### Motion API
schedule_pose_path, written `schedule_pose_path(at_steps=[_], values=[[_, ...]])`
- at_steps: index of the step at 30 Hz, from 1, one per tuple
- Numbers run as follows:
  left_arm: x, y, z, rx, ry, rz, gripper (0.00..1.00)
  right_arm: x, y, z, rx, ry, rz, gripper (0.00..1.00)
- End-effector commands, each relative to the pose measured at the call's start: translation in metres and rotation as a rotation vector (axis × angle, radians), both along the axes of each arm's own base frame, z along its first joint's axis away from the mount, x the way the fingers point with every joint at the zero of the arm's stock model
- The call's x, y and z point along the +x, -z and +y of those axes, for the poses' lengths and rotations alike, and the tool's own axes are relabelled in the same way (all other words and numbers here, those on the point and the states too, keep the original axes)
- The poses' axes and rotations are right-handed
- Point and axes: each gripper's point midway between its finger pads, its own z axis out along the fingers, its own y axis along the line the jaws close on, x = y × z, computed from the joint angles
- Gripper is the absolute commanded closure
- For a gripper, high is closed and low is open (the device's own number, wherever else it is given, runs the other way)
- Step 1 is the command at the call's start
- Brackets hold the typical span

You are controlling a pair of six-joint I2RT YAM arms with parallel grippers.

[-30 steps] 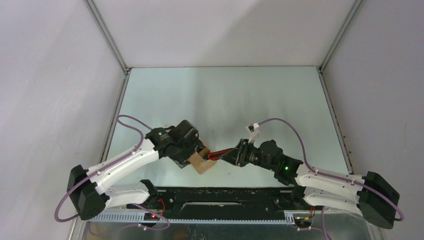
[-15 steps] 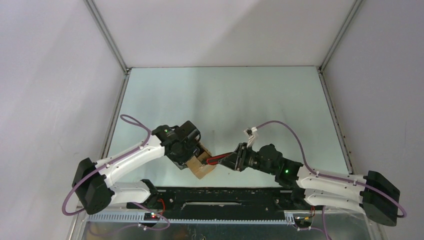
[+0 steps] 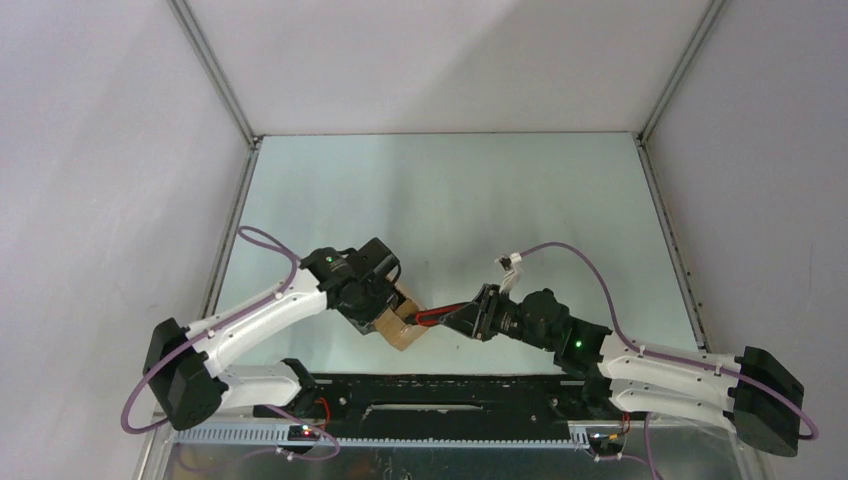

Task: Unpack the express box

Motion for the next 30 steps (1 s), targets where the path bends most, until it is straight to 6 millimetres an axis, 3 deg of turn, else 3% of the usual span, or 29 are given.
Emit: schedule_pose_path(at_steps=[1, 8, 19, 30], values=[[0.024, -0.033, -0.012, -0.115, -0.044, -0.151, 0.77, -0.005, 0.023, -0.005, -0.057, 0.017, 0.074, 1.0], [0.032, -0.035, 0.0, -0.121, -0.124, -0.233, 0.85, -0.008, 0.024, -0.005, -0.042, 0.048, 0.115, 1.0], [0.045, -0.039, -0.013, -0.218, -0.17, -0.287, 0.93, -0.032, 0.024, 0.019, -0.003, -0.044, 0.125, 1.0], [0.046, -0.032, 0.012, -0.193, -0.225, -0.292, 0.98, -0.023, 0.035, -0.007, 0.005, 0.009, 0.146, 1.0]])
